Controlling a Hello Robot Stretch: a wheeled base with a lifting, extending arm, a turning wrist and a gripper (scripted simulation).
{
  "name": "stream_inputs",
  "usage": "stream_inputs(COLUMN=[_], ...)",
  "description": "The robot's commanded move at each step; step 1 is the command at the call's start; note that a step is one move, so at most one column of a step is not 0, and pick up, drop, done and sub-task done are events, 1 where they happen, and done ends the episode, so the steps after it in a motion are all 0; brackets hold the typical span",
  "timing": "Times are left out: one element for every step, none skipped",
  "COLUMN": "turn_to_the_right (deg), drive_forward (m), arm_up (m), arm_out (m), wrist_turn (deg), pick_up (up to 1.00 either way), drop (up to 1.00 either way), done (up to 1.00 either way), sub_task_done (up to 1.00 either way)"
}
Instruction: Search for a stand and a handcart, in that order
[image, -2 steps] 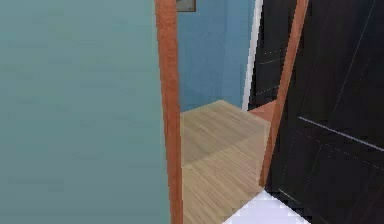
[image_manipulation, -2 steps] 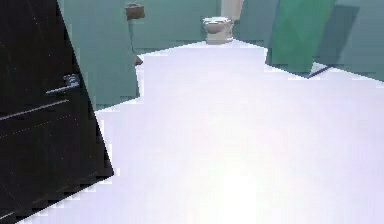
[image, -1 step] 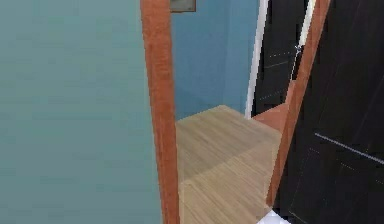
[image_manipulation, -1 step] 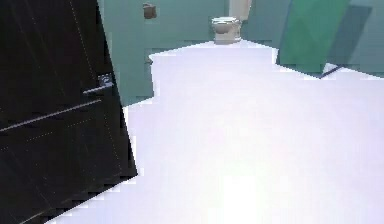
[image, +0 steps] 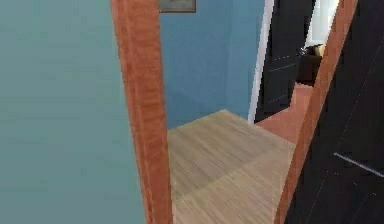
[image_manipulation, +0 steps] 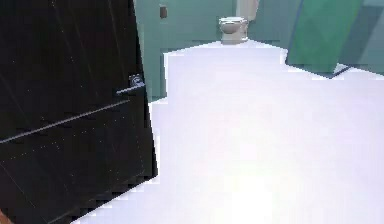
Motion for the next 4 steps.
stream_inputs(turn_to_the_right=[45.0, 45.0, 45.0, 6.0], drive_forward=[0.00, 0.00, 0.00, 0.00], arm_up=[0.00, 0.00, 0.00, 0.00], arm_out=[0.00, 0.00, 0.00, 0.00], wrist_turn=[0.0, 0.0, 0.0, 0.0], pick_up=[0.00, 0.00, 0.00, 0.00], drop=[0.00, 0.00, 0.00, 0.00], done=[0.00, 0.00, 0.00, 0.00], sub_task_done=[0.00, 0.00, 0.00, 0.00])
